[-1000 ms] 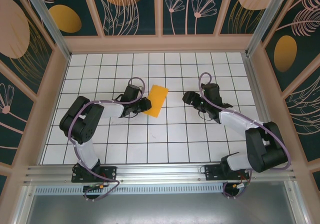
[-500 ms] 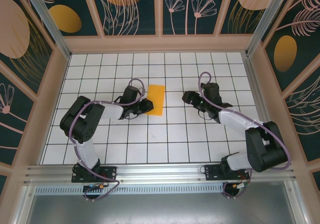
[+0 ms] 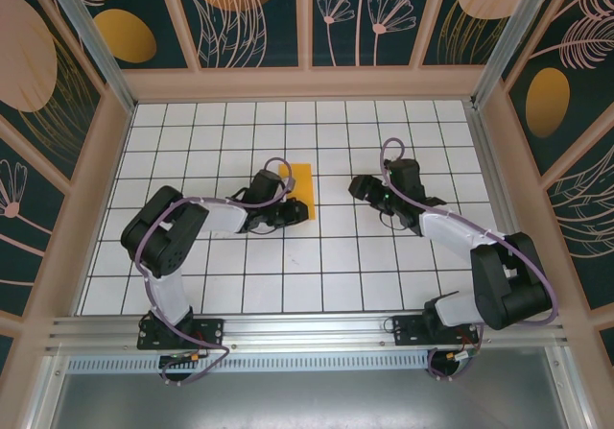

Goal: Fold a paper plane with a square sheet of paper (pick it up from the middle)
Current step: Third fold the triangle at the center of the table.

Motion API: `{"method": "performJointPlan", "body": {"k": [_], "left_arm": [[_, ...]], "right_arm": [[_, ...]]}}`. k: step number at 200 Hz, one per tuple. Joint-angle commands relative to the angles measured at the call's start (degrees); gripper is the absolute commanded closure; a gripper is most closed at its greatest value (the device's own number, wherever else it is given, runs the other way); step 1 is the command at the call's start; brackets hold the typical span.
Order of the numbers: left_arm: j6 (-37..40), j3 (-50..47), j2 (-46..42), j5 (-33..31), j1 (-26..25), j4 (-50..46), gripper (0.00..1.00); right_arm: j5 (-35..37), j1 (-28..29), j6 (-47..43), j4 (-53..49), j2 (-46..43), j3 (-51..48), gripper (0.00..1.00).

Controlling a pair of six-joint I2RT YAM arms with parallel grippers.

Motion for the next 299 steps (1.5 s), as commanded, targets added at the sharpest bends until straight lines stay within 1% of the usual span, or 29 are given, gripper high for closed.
{"method": "performJointPlan", "body": {"k": [1, 21, 36, 62, 71, 96, 110, 132, 166, 208, 242, 270, 280, 299], "left_arm": [[1.3, 2.0, -4.7, -4.0, 0.1, -1.7, 0.76], [0.5, 2.6, -6.4, -12.6, 1.0, -2.8, 0.74], [0.7, 3.9, -5.4, -16.8, 2.1, -3.7, 0.74], [1.9, 7.9, -1.0, -18.2, 2.7, -6.4, 0.73], [2.6, 11.4, 1.0, -18.9, 2.7, -8.6, 0.73], [4.2, 15.9, 5.3, -25.3, 2.8, -14.5, 0.72], [5.2, 17.6, 7.3, -27.2, 2.8, -16.6, 0.7], [6.4, 19.0, 9.6, -25.2, 2.8, -17.3, 0.68], [9.1, 19.1, 10.7, -17.5, 2.7, -17.5, 0.68], [15.8, 17.6, 9.7, -10.7, 2.2, -19.6, 0.71], [18.5, 14.9, 7.5, -7.3, 1.6, -19.5, 0.72], [16.8, 14.0, 4.8, -6.5, 1.6, -17.8, 0.71], [14.8, 13.4, 3.2, -6.7, 1.6, -15.8, 0.72], [9.1, 10.5, -1.5, -9.4, 1.8, -9.4, 0.71]], "right_arm": [[-1.2, 1.2, -0.6, -0.7, 0.2, 1.5, 0.28], [-0.7, 2.6, -1.1, -0.9, 2.4, 3.4, 0.28], [-0.2, 3.7, -1.3, -0.9, 4.1, 4.7, 0.28], [0.0, 4.7, -1.4, -0.8, 6.7, 6.6, 0.29], [0.0, 4.9, -1.4, -0.8, 7.5, 7.1, 0.3], [0.0, 5.1, -1.3, -0.5, 8.4, 7.8, 0.3], [0.0, 5.2, -1.3, -0.5, 8.7, 8.0, 0.3], [0.1, 5.2, -1.4, -0.8, 9.1, 8.1, 0.3], [0.7, 5.2, -1.6, -1.5, 8.8, 8.1, 0.3], [1.7, 5.3, -1.7, -2.7, 7.9, 8.0, 0.3], [0.3, 5.2, -0.8, -2.9, 6.6, 6.8, 0.3], [-2.4, 5.8, 1.6, -2.8, 6.2, 5.8, 0.3], [-2.6, 6.4, 2.5, -3.0, 6.1, 5.9, 0.3], [-2.5, 7.9, 4.8, -3.1, 6.1, 5.9, 0.29]]}}
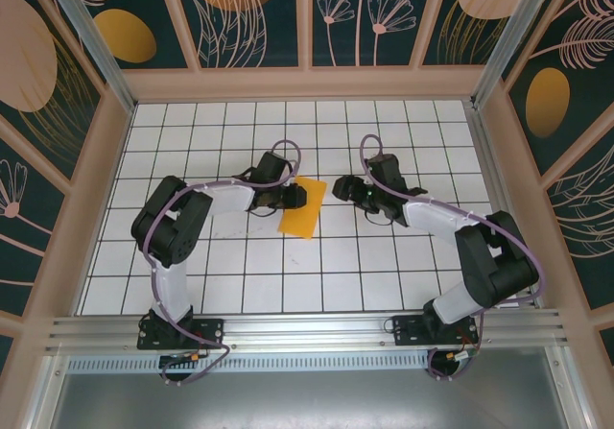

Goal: Fold a paper plane with a square sheet of paper (pick it up from the middle)
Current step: Third fold the triangle at the center of the table.

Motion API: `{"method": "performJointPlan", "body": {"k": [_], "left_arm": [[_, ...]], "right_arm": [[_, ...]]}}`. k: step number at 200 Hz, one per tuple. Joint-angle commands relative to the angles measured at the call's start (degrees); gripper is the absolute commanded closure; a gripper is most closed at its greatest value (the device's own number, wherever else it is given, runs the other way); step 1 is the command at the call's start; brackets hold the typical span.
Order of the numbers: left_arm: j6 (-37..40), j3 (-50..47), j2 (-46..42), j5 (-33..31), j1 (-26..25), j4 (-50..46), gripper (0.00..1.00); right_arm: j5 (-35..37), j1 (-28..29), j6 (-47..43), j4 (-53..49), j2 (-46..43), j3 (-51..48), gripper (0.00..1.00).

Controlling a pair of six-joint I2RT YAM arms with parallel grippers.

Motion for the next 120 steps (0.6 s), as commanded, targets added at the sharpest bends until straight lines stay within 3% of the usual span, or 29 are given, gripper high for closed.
{"method": "performJointPlan", "body": {"k": [1, 57, 94, 120], "left_arm": [[-5.8, -3.0, -6.5, -0.9, -0.1, 5.7, 0.71], [-15.5, -14.1, -11.7, 0.1, 0.2, 16.7, 0.74], [-16.3, -16.8, -9.8, -1.1, 0.6, 17.9, 0.79], [-19.2, -15.8, -6.4, -2.7, 0.8, 18.4, 0.86]], "right_arm": [[-1.6, 2.0, 3.5, -0.5, -1.7, -0.6, 0.29], [-2.2, 6.8, 10.4, 1.5, -0.6, -1.4, 0.33], [-2.8, 9.6, 14.5, 2.5, 1.4, -1.4, 0.43], [-2.2, 11.2, 16.3, 2.9, 3.6, -0.9, 0.45]]}}
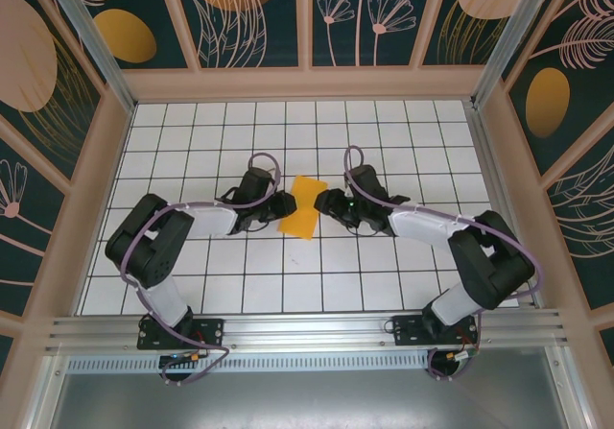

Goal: Fold a paper plane with a square sheet of paper (pick it up from the middle)
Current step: Third fold the triangle at the center of the table.

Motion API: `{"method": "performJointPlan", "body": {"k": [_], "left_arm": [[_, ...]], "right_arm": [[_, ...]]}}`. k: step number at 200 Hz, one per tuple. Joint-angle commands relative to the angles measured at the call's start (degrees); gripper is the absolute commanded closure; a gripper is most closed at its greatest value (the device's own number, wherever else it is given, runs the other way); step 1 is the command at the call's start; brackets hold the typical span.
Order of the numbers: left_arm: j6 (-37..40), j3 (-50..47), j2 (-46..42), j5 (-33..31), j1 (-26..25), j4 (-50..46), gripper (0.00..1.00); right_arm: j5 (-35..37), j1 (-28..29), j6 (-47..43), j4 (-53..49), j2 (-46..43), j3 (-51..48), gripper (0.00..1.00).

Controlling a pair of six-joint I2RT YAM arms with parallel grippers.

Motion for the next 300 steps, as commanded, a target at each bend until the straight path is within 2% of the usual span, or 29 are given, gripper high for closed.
{"method": "performJointPlan", "body": {"k": [1, 36, 138, 213, 258, 288, 300], "left_arm": [[-3.6, 0.6, 3.1, -1.6, 0.6, 2.9, 0.86], [-6.4, 0.7, 5.2, -2.3, 0.7, 2.5, 0.87], [-6.5, 0.5, 5.9, -2.8, 0.9, -0.9, 0.87], [-6.6, 0.2, 5.6, -2.2, 1.0, -0.9, 0.87], [-6.3, 0.2, 5.0, -1.7, 1.1, -0.8, 0.87], [-5.4, 0.6, 3.7, 0.8, 1.2, 1.0, 0.84], [-3.8, 1.0, 3.0, 3.6, 1.3, 3.4, 0.78]], "right_arm": [[-0.4, 1.5, 3.6, 1.5, 2.4, -0.2, 0.45], [-1.5, 3.3, 5.5, 2.9, 5.4, 0.2, 0.48], [-3.6, 5.4, 7.4, 2.6, 9.7, 2.5, 0.54], [-7.1, 5.6, 8.6, 6.2, 10.0, 1.1, 0.64], [-6.6, 5.6, 8.8, 6.6, 10.0, 0.7, 0.75], [-5.4, 5.5, 6.7, 4.6, 10.0, 1.3, 0.98], [-4.8, 5.4, 4.7, 2.4, 9.7, 1.8, 1.0]]}}
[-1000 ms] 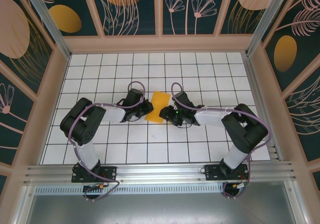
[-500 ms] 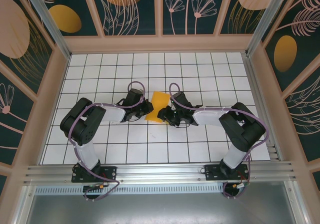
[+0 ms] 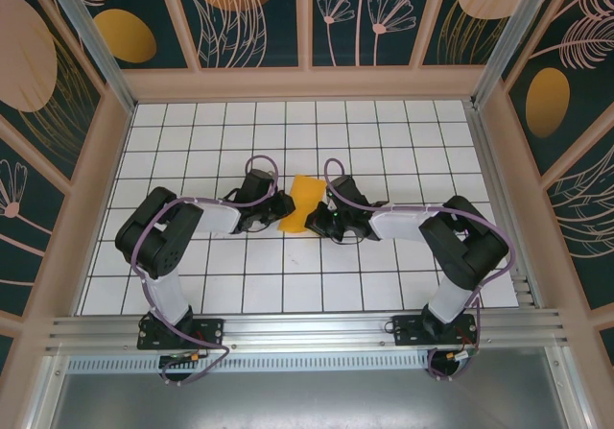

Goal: Fold a paper plane with a square sheet of paper (pick it up from the middle)
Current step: Third fold the triangle at the center of the table.

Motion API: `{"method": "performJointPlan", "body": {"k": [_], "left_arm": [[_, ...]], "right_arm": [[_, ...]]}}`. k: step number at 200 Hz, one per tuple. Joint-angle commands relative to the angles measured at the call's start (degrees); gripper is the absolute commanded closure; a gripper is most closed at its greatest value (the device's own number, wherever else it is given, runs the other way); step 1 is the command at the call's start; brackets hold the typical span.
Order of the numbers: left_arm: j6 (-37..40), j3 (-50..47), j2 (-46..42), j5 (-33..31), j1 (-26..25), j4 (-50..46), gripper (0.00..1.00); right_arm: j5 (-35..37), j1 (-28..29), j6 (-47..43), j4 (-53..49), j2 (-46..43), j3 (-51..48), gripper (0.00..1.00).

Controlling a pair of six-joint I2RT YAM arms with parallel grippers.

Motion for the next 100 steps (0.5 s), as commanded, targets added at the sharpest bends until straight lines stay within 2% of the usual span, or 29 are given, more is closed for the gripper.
{"method": "performJointPlan", "body": {"k": [1, 15, 35, 100], "left_arm": [[1.9, 0.8, -0.7, 4.0, 0.5, 1.2, 0.78], [3.2, 1.7, -1.2, 6.1, 0.6, 3.0, 0.73], [5.3, 4.1, -0.7, 5.6, 0.8, 2.4, 0.7], [8.2, 8.4, 4.9, 3.6, 1.2, -1.0, 0.73]], "right_arm": [[0.8, 0.3, -3.4, -2.8, 0.7, 1.0, 1.0], [0.4, 0.3, -5.9, -5.1, 0.6, 1.6, 1.0], [-0.7, 0.3, -7.7, -6.8, 0.7, 1.5, 1.0], [-1.4, 0.5, -6.6, -6.0, -1.9, -1.5, 1.0]]}}
